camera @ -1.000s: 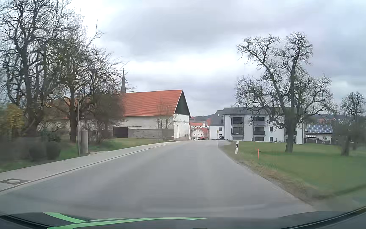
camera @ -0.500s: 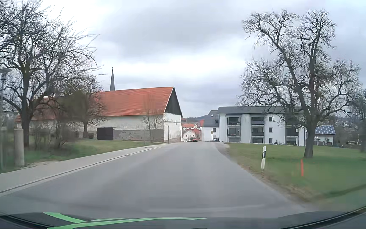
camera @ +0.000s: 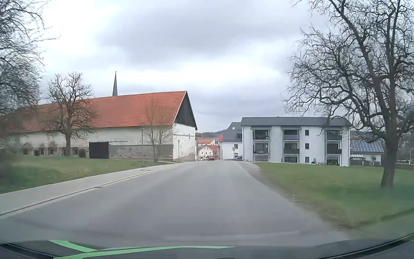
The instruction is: Follow the waypoints while adhering to traffic rules and regulations
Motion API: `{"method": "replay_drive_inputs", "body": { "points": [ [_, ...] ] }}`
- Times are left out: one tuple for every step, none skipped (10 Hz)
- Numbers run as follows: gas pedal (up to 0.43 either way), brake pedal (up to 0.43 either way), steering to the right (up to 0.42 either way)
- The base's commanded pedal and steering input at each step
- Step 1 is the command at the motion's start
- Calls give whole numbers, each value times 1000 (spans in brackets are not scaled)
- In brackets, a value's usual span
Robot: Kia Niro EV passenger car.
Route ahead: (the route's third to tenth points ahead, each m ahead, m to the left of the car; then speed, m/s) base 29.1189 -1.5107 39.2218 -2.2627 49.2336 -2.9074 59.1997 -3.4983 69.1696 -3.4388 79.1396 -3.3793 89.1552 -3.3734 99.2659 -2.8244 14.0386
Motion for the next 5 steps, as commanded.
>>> {"method": "replay_drive_inputs", "body": {
  "points": [
    [0,0,19],
    [0,0,19],
    [0,0,18],
    [0,0,18],
    [0,18,18]
  ]
}}
